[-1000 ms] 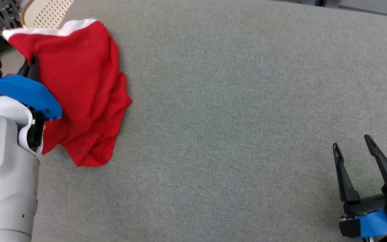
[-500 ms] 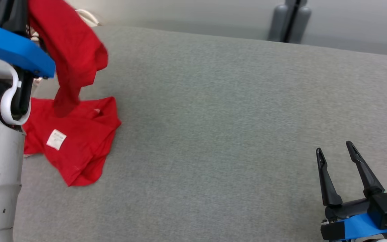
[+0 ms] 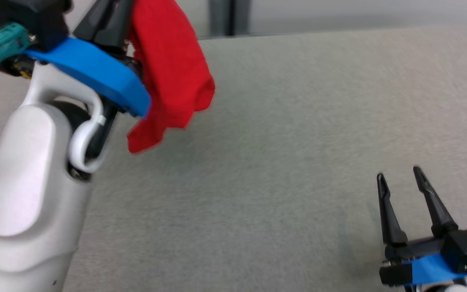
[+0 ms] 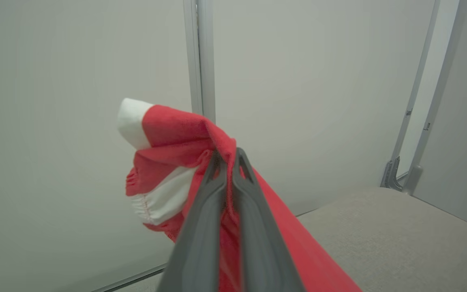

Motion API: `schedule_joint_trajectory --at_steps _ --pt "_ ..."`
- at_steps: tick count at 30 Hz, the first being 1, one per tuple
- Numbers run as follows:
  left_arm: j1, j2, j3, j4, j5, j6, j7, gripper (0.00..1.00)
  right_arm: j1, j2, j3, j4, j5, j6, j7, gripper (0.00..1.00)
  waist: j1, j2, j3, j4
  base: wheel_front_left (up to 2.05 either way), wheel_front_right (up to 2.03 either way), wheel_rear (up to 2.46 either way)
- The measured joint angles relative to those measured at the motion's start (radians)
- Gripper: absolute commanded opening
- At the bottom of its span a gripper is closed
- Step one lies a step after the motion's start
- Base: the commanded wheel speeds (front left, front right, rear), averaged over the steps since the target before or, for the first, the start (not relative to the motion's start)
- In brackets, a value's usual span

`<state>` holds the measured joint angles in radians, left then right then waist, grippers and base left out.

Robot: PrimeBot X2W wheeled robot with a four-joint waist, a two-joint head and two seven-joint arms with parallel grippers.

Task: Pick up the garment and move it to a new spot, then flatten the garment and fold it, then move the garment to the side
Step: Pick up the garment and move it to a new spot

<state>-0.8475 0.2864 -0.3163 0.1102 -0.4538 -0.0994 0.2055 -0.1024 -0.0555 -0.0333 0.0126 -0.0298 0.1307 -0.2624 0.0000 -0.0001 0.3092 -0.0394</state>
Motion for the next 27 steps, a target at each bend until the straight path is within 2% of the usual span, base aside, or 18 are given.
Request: schedule_joint_trajectory --at_steps 5,10,15,20,21,22,27 --pt "0.051 -0.059 -0.067 0.044 0.012 0.008 0.004 0.0 -0.001 0.004 -0.008 -0.003 0.028 0.0 0.0 1.0 0.0 0.0 0.022 -0.115 0.0 0.0 0.0" --pt "0.107 -0.113 -0.133 0.152 0.012 0.006 -0.017 0.0 -0.001 0.004 -0.014 -0.006 0.068 0.0 0.0 1.0 0.0 0.0 0.047 -0.205 0.0 0.0 0.0" --pt "0.129 -0.181 -0.219 0.267 0.04 0.0 -0.08 0.0 -0.001 0.004 -0.016 -0.01 0.083 0.0 0.0 1.0 0.0 0.0001 0.086 -0.242 0.0 0.0 0.0" --pt "0.152 -0.227 -0.323 0.349 0.021 -0.013 -0.128 0.01 -0.009 0.004 -0.01 -0.01 0.099 0.0 0.0 1.0 0.0001 0.0001 0.107 -0.249 0.0 0.0 0.0" --pt "0.154 -0.232 -0.344 0.36 0.013 -0.015 -0.133 0.65 -0.012 0.004 -0.008 -0.009 0.102 0.0 0.0 1.0 0.0 0.0001 0.109 -0.248 0.0 0.0 0.0" --pt "0.154 -0.233 -0.364 0.368 0.011 -0.016 -0.144 1.0 -0.014 0.004 -0.005 -0.008 0.103 0.0 0.0 1.0 0.0 0.0001 0.109 -0.247 0.0 0.0 0.0" --pt "0.154 -0.235 -0.421 0.374 -0.044 -0.005 -0.216 1.0 -0.021 0.005 0.002 -0.003 0.103 0.0 0.0 1.0 0.0001 0.0002 0.084 -0.224 0.0 0.0 0.0"
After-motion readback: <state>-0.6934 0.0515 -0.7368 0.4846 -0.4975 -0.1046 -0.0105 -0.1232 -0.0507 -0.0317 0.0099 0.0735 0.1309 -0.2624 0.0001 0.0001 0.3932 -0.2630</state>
